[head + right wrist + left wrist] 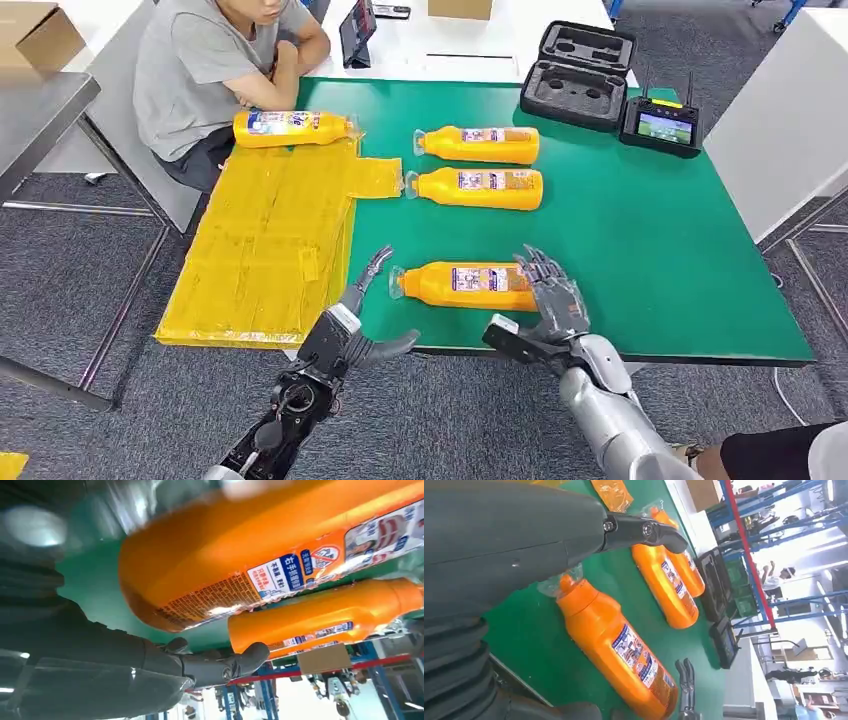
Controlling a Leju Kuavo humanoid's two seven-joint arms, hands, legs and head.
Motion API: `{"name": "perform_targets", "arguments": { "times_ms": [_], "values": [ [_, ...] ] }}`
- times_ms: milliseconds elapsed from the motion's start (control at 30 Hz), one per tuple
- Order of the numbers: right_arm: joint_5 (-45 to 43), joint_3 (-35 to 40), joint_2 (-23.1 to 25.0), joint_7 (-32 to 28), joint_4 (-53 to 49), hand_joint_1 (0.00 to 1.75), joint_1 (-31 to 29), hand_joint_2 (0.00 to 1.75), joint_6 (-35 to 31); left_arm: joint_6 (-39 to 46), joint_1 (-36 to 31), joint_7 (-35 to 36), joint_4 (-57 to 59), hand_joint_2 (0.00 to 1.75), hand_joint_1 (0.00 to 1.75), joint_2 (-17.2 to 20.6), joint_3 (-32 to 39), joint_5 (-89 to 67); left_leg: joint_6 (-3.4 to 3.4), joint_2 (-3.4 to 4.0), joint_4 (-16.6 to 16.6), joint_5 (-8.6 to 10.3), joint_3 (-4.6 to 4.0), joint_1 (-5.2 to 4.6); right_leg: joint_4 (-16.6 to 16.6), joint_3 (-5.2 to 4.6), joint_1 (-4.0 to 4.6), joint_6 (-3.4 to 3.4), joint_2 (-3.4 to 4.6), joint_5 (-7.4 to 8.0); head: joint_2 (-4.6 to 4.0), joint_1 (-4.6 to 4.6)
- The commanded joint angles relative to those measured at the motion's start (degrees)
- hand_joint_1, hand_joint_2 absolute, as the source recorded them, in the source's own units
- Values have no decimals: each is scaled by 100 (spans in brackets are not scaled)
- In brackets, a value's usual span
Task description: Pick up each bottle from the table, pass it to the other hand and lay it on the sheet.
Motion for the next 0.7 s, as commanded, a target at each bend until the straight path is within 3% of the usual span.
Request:
{"name": "perform_targets", "arguments": {
  "times_ms": [33, 700],
  "values": [
    [31, 106, 8, 75, 347, 0, -363, 175, 80, -9, -130, 42, 35, 175, 0, 145, -156, -15, -7, 15, 4, -8, 10, 1, 4, 5, 2, -10, 12, -4, 0, 0],
    [115, 115, -58, 307, 505, 0, -414, 175, 349, -2, -152, 51, 2, 175, 0, 154, -169, -7, -9, 13, 10, -11, 11, 3, 7, 8, 5, -12, 9, -7, 0, 0]
  ]
}}
